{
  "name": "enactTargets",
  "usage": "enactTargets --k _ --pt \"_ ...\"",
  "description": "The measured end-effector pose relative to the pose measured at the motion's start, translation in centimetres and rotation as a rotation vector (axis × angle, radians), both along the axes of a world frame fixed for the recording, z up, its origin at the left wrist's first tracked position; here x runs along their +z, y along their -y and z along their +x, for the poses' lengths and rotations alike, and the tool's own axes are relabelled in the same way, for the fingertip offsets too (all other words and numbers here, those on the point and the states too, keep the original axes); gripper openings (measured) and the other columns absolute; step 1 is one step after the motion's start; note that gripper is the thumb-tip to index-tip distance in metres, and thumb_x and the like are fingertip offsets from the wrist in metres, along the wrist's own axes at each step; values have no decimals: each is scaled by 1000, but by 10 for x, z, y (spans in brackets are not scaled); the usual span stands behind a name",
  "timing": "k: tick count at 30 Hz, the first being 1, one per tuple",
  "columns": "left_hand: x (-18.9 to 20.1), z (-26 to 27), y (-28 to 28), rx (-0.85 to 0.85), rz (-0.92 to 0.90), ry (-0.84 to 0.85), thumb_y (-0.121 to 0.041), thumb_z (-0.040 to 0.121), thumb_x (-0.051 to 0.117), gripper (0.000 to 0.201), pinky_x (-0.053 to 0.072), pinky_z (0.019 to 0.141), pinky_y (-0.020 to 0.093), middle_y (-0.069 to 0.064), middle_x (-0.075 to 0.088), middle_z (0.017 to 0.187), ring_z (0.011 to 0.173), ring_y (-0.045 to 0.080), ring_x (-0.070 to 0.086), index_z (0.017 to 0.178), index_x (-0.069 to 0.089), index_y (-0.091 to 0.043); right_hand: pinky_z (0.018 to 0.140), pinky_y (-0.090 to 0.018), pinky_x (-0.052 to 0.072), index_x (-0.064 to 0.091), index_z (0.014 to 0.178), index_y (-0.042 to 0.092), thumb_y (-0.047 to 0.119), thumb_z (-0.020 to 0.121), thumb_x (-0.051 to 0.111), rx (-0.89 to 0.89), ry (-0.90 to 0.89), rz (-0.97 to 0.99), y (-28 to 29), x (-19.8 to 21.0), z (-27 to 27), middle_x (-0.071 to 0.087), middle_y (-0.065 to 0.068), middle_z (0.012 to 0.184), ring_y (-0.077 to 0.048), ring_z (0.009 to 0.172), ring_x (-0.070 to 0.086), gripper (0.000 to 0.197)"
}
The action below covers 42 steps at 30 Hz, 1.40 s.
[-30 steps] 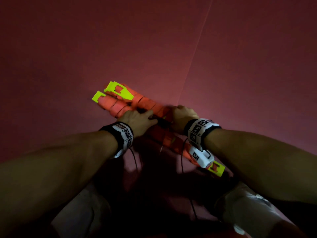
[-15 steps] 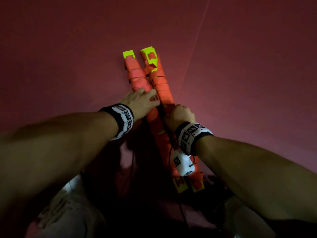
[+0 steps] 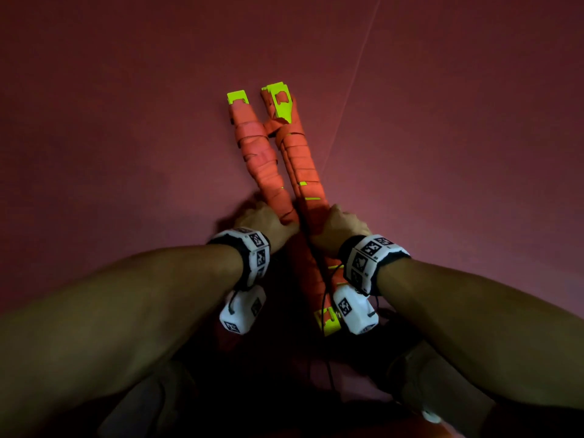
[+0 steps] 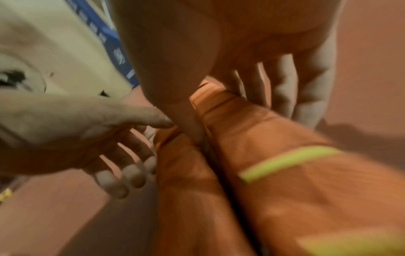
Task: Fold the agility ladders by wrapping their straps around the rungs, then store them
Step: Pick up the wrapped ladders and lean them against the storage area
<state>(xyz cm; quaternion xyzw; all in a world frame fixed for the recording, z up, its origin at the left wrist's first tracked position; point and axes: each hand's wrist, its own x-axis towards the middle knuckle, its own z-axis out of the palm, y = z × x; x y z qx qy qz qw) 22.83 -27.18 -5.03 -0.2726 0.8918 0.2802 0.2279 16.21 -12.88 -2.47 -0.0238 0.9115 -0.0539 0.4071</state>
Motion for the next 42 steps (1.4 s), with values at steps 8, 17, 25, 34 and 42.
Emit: enactTargets --k 8,17,25,34,42 --pt "-8 5 -28 48 -29 123 -65 83 67 91 46 86 39 19 56 129 116 38 59 134 33 2 98 -49 48 46 136 12 54 88 60 14 13 75 -10 -4 15 57 -16 133 -40 123 55 65" --pt "-14 -6 -32 75 19 170 -64 83 67 84 38 73 34 10 47 111 106 34 61 132 41 -1 85 -45 51 50 132 12 47 91 52 139 5 44 0 -12 7 60 -11 129 -38 115 62 54" --pt "1 -21 1 92 -56 209 -54 81 75 96 42 83 37 17 56 131 119 38 58 141 23 0 93 -42 49 40 134 4 54 88 64 110 -76 27 5 -11 -11 57 -14 133 -38 123 57 72" --pt "-6 -15 11 28 -158 60 -49 85 69 119 47 92 46 22 56 134 116 44 58 157 -20 -18 90 -48 48 -30 150 29 47 94 56 275 -107 -56 4 -15 -6 58 -18 129 -43 115 60 105" --pt "25 -41 38 -35 -80 16 -48 87 64 100 49 89 41 21 64 122 108 41 63 158 -7 -42 84 -47 48 -13 153 43 40 94 52 262 -92 -201 38 20 -25 61 -23 123 -48 107 61 88"
